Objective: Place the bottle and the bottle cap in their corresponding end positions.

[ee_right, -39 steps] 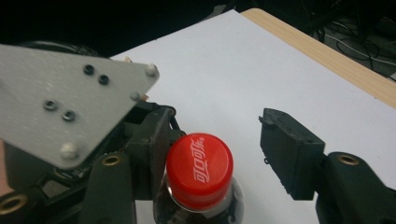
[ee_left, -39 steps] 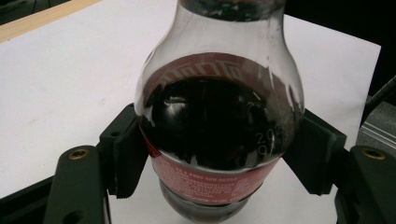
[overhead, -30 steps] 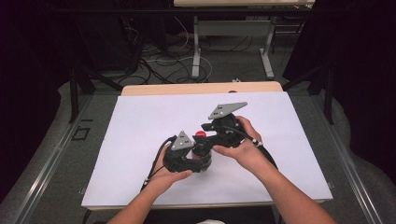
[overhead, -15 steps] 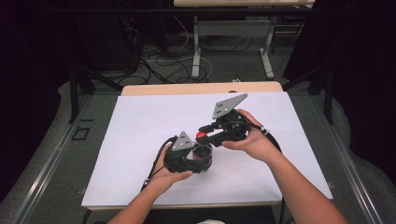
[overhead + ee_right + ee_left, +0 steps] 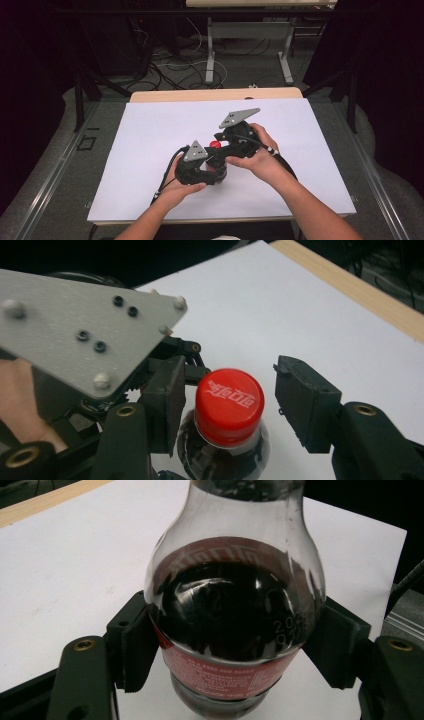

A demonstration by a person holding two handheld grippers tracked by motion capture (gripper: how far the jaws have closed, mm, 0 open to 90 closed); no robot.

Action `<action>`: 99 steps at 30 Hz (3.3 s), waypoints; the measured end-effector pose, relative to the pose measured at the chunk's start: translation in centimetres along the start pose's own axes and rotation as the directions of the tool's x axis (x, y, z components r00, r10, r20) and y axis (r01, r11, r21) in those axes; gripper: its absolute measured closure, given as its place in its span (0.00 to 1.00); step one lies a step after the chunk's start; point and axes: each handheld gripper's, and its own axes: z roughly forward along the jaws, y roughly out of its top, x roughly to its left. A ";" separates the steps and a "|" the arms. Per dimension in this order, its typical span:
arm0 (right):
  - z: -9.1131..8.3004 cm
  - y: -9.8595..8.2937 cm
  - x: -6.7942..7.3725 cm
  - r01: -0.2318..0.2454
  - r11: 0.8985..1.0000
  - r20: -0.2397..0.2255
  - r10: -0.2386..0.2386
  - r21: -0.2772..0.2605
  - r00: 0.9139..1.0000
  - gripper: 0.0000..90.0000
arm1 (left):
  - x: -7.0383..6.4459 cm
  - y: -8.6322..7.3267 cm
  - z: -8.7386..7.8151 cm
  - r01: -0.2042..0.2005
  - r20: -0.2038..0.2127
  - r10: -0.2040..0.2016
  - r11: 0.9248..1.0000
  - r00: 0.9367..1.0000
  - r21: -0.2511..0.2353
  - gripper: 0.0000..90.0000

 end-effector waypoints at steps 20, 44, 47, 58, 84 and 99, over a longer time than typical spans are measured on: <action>-0.4 0.2 -2.1 0.112 0.994 -0.181 -0.108 0.012 0.977 0.68 | 0.2 0.0 -0.1 0.011 0.013 -0.011 1.000 1.000 -0.002 0.34; 0.3 0.0 -0.2 -0.006 0.999 -0.010 0.006 -0.054 1.000 0.55 | 0.1 -0.1 0.1 0.008 -0.006 -0.008 1.000 1.000 -0.006 0.34; 0.6 0.0 -0.3 -0.027 0.999 0.003 0.027 -0.040 1.000 0.58 | 0.1 -0.1 0.0 0.011 -0.010 -0.011 1.000 1.000 0.005 0.34; 0.0 -0.3 -0.5 -0.056 0.998 -0.042 0.055 -0.033 0.998 0.67 | 0.2 -0.1 0.0 0.012 -0.014 -0.013 1.000 1.000 -0.007 0.34; -2.2 0.8 -2.5 0.073 0.997 -0.149 -0.074 -0.008 0.986 0.68 | 0.6 -0.2 0.1 0.027 -0.013 -0.027 1.000 1.000 -0.009 0.34; -2.1 -1.1 -3.1 0.053 0.999 -0.101 -0.051 0.011 0.994 0.68 | 3.2 1.8 -0.2 0.057 -0.072 -0.060 0.997 0.996 -0.045 0.34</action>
